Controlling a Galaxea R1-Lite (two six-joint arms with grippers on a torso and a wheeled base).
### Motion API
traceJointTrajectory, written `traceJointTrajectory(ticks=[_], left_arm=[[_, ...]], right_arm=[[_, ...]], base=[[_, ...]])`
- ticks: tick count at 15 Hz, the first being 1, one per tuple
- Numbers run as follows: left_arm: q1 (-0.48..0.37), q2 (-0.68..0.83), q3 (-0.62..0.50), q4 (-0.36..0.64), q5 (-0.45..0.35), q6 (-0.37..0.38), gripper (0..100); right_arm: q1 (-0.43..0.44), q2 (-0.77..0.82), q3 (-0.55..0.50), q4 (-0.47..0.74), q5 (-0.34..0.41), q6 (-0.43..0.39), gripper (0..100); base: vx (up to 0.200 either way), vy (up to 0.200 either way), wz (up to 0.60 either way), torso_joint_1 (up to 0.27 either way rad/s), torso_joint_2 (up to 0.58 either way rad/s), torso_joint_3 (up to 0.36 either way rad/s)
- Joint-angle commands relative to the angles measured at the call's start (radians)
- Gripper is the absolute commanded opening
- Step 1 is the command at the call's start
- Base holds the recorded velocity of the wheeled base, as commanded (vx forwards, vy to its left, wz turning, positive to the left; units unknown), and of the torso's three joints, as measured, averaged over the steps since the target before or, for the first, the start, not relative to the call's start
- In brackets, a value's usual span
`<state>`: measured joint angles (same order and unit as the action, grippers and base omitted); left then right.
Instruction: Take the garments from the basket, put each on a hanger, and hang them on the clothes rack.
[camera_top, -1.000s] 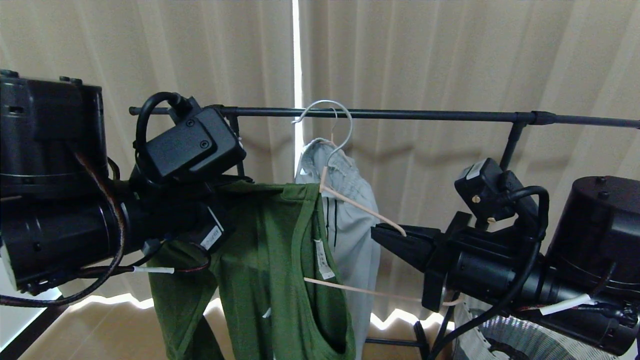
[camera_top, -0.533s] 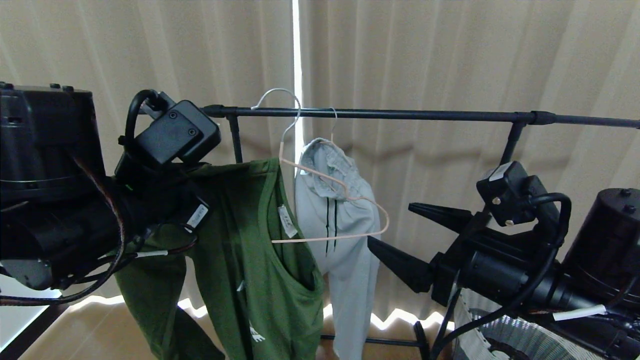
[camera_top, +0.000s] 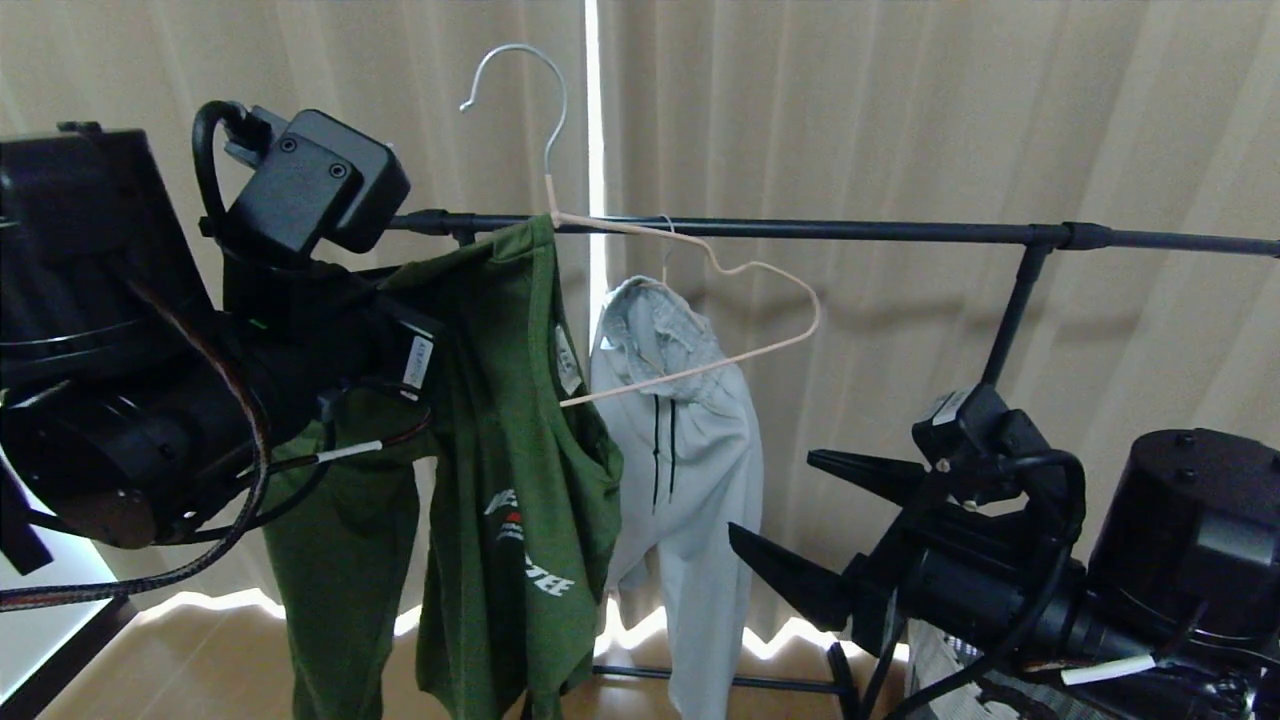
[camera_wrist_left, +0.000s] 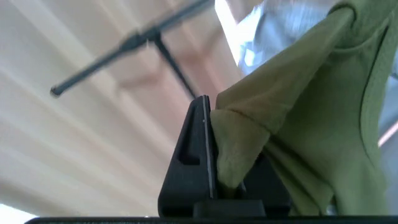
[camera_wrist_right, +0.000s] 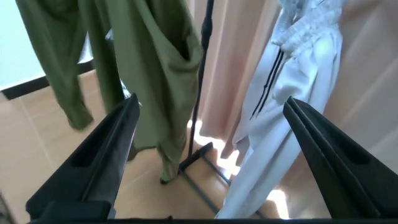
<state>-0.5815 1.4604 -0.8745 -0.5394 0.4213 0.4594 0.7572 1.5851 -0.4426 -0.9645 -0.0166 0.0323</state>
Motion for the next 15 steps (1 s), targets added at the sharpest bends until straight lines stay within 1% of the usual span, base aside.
traceJointTrajectory(ticks=[1,2,3,4,8,11,15], left_arm=[[-0.006,0.017,-0.003,-0.004,-0.009,-0.001,0],[-0.006,0.015,-0.003,-0.005,-0.013,-0.001,0],[-0.006,0.009,0.002,-0.011,-0.03,-0.001,0],[-0.006,0.006,0.005,-0.011,-0.038,-0.001,0],[-0.038,0.001,0.006,-0.014,-0.056,-0.002,0],[-0.083,-0.006,0.006,-0.021,-0.056,-0.002,0],[-0.1,-0.014,0.006,-0.037,-0.055,-0.002,0]], right_arm=[[0.011,0.087,-0.015,-0.065,-0.005,-0.002,100],[0.011,0.104,-0.016,-0.085,-0.006,-0.002,100],[0.013,0.15,-0.016,-0.138,-0.011,-0.006,100],[0.013,0.168,-0.019,-0.155,-0.013,-0.008,100],[0.013,0.207,-0.059,-0.161,-0.016,-0.006,100],[0.01,0.246,-0.117,-0.16,-0.022,-0.008,100],[0.01,0.289,-0.117,-0.161,-0.036,-0.006,100]], base=[[0.0,0.0,0.0,0.0,0.0,0.0],[0.0,0.0,0.0,0.0,0.0,0.0],[0.0,0.0,0.0,0.0,0.0,0.0],[0.0,0.0,0.0,0.0,0.0,0.0],[0.0,0.0,0.0,0.0,0.0,0.0],[0.0,0.0,0.0,0.0,0.0,0.0],[0.0,0.0,0.0,0.0,0.0,0.0]])
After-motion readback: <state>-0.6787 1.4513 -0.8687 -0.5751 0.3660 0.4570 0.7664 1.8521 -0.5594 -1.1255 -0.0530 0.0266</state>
